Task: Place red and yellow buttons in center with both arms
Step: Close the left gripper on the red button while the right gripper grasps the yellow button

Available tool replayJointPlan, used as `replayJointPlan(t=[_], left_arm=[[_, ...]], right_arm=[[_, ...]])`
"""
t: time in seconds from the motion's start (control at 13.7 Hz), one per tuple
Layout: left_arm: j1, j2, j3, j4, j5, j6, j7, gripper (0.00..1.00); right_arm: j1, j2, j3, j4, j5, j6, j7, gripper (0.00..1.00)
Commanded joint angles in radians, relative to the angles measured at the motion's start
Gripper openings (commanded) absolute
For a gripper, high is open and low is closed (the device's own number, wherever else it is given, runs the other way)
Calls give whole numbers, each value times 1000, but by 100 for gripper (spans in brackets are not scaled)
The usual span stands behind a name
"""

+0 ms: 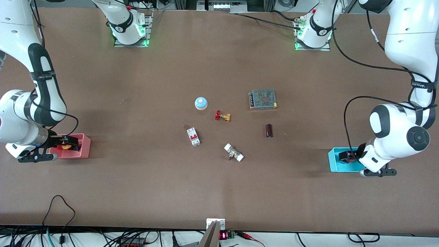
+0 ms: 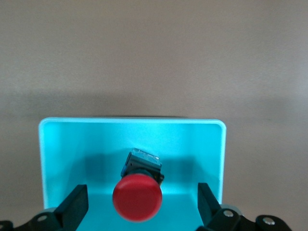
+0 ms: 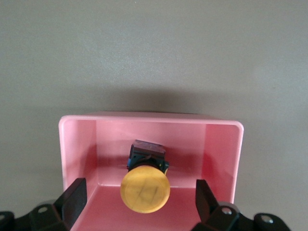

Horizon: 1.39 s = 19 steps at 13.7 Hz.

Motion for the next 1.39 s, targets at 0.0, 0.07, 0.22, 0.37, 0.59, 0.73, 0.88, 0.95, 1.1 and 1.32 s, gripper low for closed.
replayJointPlan(t=[0.0,0.07,0.22,0.37,0.59,0.73,0.88,0.95,1.1,1.32], left_arm=[[-2,18,1,20,53,10,0,100],[-2,19,1,20,53,10,0,100],[-2,25,1,20,54,11,-2,97],[-2,25,1,17,54,9,-3,81],[-2,25,1,15,54,3,-5,51],[-2,22,-1,15,54,0,-5,34],[-4,19,-1,15,54,-2,-5,23],[-4,15,-1,17,54,-3,-5,23],[-5,-8,-2,24,54,-25,-7,21],[-8,-63,-13,35,54,-62,-7,21]], right_arm=[[-21,21,14,16,-18,5,-28,100],[-21,25,14,16,-18,9,-35,100],[-21,35,14,19,-18,12,-35,100],[-21,45,14,19,-16,17,-33,100],[-21,54,14,20,-18,26,-35,100],[-19,57,14,20,-16,31,-41,100],[-19,63,14,23,-15,32,-41,100],[-19,63,14,23,-16,32,-41,99],[-18,69,14,23,-16,32,-42,93],[-18,71,14,23,-18,32,-42,84]])
